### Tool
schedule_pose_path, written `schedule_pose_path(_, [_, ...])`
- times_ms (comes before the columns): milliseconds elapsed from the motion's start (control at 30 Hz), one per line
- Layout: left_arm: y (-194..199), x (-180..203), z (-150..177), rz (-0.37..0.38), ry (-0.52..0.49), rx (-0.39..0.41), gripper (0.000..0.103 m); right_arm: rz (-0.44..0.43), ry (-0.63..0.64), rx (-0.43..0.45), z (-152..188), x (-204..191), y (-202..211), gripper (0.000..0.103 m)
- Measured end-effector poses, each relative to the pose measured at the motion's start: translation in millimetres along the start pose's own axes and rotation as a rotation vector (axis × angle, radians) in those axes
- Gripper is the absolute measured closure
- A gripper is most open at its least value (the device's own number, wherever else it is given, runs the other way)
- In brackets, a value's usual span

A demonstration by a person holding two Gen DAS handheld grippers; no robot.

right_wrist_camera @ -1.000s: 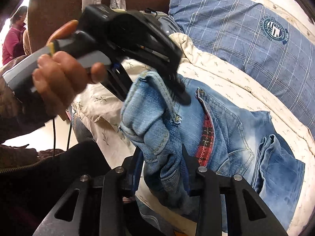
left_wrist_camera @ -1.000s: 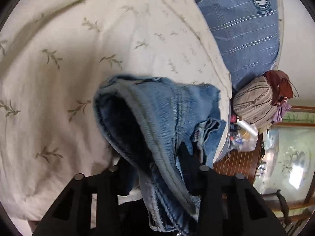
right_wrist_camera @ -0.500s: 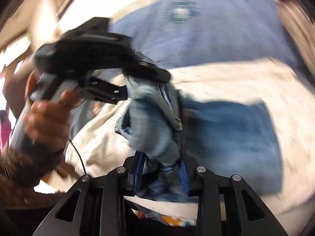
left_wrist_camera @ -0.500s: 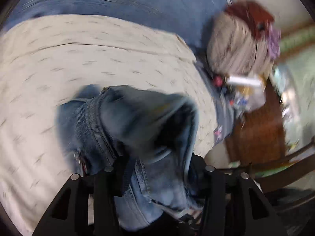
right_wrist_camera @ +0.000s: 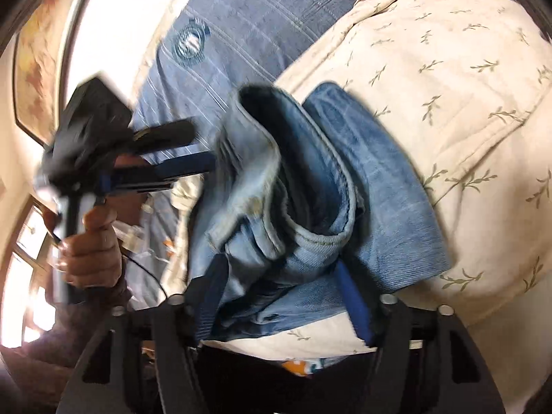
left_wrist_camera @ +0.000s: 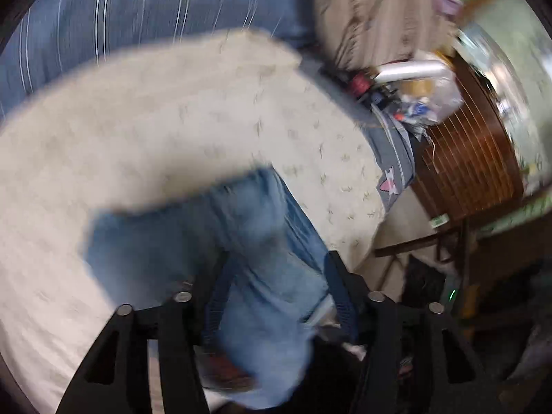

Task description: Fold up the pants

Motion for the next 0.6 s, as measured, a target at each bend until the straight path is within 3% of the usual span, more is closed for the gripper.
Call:
schedule_pose_path(33, [9,-2,-2,-0.038,-0.066,0.021,0.028,-0.015,-0.009,0.012,-1,0,1,0.024])
schedule_pose_path(67, [10,-5,-3,-0.065,-0.102,0.025,0.026,-0.029,-0.022,0.023,-2,1,2,0.022])
schedule_pose_path(233, [-32,-22,14,-0.189,-0.220,-0.140,0.027,-0.041,-0.051,0.011,-2,1,-10,0.020])
schedule_pose_path(267, [-42,-24,13,-0.221,-0.241,-0.142,0.028,-0.045,-0.052,0.015,-3,0,-13,0.020])
schedule_pose_path(300, [-51,-26,13,-0.261,-0.256,-0.136,0.031,-0.045,-0.051,0.013,-5,-3,-18,0.023])
schedule_pose_path(333, [-56,-25,11,-0.269,-0.249,-0.136,0.041,-0.032,-0.045,0.010,-8,-3,-21,0.032])
schedule_pose_path(367, [-56,-20,9,-0.278,-0.236,-0.120,0.045,-0.001,-0.033,0.006,-9,-2,-22,0.057])
schedule_pose_path(400, [-52,-9,6,-0.254,-0.235,-0.096,0.054,0.015,-0.032,0.004,-12,-1,-21,0.063])
schedule_pose_path(433, [-50,2,3,-0.226,-0.243,-0.076,0.063,-0.012,-0.049,0.016,-14,-4,-14,0.066])
schedule_pose_path(500, [-38,32,-6,-0.150,-0.269,-0.024,0.071,-0.054,-0.061,0.075,-22,-7,12,0.072])
schedule_pose_path(600, [-49,56,-12,-0.160,-0.303,0.012,0.069,0.005,-0.034,0.124,-32,3,34,0.072])
Point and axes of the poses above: each gripper's, at about its wrist camera, not at the fingertips, and y roughly against the way its jaws point, x to its right, z to its underside, the point moved 7 cm from there along -y, roughly the way its jaws point
